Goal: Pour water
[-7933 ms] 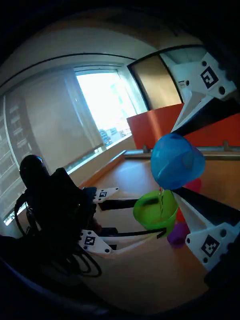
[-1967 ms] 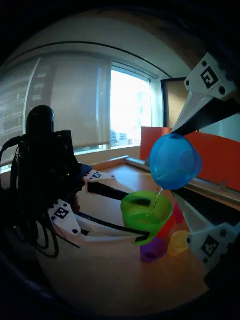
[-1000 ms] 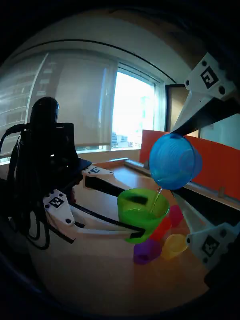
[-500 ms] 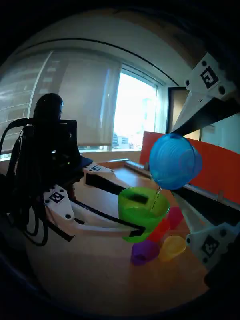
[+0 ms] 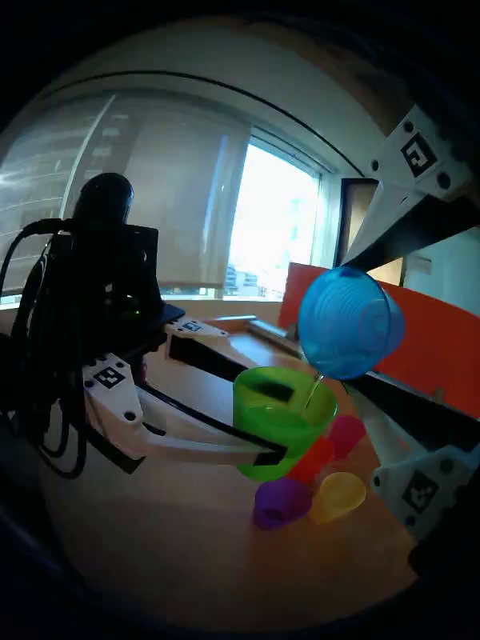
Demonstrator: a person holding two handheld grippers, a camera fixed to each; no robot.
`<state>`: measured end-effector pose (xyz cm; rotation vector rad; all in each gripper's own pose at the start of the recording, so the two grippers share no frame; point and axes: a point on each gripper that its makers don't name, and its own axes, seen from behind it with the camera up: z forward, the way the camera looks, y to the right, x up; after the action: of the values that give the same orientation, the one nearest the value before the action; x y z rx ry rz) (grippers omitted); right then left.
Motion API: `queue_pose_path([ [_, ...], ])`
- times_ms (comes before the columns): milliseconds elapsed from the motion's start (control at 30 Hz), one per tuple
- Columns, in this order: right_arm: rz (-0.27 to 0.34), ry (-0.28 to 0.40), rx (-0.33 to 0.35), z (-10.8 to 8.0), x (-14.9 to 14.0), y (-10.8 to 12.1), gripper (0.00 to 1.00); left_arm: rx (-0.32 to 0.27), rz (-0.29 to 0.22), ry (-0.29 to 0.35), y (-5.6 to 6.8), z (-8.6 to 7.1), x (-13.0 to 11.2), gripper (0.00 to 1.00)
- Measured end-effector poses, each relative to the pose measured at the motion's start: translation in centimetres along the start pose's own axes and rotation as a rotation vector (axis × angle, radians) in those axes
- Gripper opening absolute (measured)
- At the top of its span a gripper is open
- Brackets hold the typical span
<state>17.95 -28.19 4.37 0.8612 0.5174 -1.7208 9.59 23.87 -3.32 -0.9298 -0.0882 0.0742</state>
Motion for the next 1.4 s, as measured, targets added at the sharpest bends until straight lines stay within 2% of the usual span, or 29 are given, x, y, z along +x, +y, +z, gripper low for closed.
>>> queue_pose_path([
  [600,-0.043,-0.001,0.007,0.3,0.3,-0.7,0.91,0.005,-0.005,0.000,-0.2,-0.1,-0.2,0.84],
  [867,-0.010,0.013,0.001,0.2,0.3,-0.4,0.91,0.007,-0.005,-0.001,-0.2,-0.2,-0.3,0.85],
  [967,0.026,0.025,-0.005,0.1,0.3,-0.2,0.91,0.009,-0.005,0.000,-0.3,-0.2,-0.3,0.84],
  [1067,0.092,0.042,-0.010,0.0,0.3,0.0,0.91,0.012,-0.006,-0.002,-0.4,-0.2,-0.3,0.84],
  [1400,0.399,0.083,-0.037,-0.9,-0.4,0.4,0.91,0.023,-0.004,-0.005,-0.6,-0.2,-0.5,0.85],
])
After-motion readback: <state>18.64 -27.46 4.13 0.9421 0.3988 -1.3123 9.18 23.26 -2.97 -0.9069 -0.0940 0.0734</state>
